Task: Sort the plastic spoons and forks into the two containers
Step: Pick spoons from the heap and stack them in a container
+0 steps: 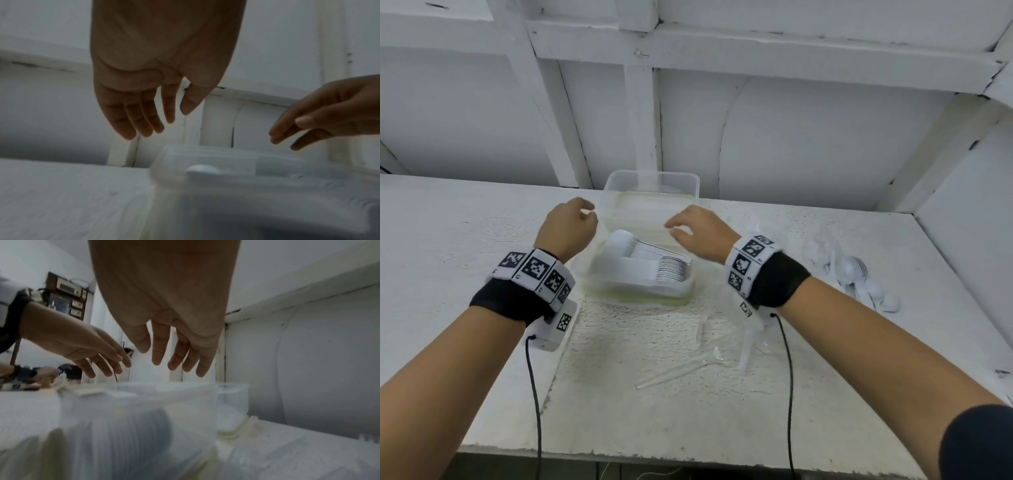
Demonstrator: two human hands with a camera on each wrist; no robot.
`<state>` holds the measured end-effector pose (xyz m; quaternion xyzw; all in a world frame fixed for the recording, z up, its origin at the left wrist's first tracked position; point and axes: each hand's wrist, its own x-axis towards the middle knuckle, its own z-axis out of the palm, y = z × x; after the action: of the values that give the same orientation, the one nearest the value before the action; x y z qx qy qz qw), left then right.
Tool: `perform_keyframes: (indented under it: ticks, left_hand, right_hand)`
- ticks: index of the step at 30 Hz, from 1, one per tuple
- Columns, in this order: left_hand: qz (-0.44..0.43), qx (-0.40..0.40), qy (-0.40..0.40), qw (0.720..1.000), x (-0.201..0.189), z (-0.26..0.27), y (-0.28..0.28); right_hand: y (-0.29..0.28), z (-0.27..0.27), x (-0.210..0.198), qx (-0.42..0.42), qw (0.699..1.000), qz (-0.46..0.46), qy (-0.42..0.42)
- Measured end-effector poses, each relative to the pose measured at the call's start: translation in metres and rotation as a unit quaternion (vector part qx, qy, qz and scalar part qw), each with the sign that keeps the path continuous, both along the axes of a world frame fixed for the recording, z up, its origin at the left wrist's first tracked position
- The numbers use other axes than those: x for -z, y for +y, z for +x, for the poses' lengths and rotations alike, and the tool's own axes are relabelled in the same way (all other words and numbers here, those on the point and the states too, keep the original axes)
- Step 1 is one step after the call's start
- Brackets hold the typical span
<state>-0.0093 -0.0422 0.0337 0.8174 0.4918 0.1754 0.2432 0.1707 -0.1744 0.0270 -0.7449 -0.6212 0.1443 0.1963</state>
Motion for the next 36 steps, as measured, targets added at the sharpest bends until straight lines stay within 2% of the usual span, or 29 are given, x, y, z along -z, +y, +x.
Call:
perform_keyframes:
  ticks: [3,8,12,17,22,26,30,33,36]
  left_hand:
    - [0.050,0.067,-0.075,0.994,-0.017,0.026,-0.041]
    - [-0.022,0.232,-0.114,0.966,-0.018,0.090,-0.118]
    - [-0.075,0.351,-0.047,0.932,0.005,0.146,-0.174]
    - [-0.077,0.434,0.056,0.896,0.027,0.201,-0.224]
    - [-0.054,0.441,0.162,0.881,0.045,0.240,-0.249]
    - [-0.015,0.435,0.233,0.870,0.052,0.247,-0.262]
    - [0.005,0.420,0.254,0.871,0.051,0.246,-0.264]
    - [-0.010,0.418,0.256,0.871,0.047,0.243,-0.262]
    - [-0.041,0.415,0.250,0.874,0.047,0.237,-0.256]
  right_hand:
    - [-0.044,0.027,-0.019,0.039,0.998,0.050,0.006]
    - [-0.136,0.076,-0.017,0.148,0.989,0.015,0.019]
    - [-0.201,0.111,0.004,0.232,0.971,-0.046,0.024]
    - [-0.252,0.140,0.029,0.304,0.947,-0.102,0.015]
    - [-0.265,0.145,0.049,0.353,0.926,-0.121,0.050]
    - [-0.259,0.141,0.059,0.382,0.909,-0.152,0.069]
    - [-0.253,0.139,0.065,0.397,0.904,-0.141,0.078]
    - [-0.252,0.141,0.063,0.397,0.905,-0.132,0.072]
    - [-0.256,0.147,0.057,0.416,0.896,-0.104,0.112]
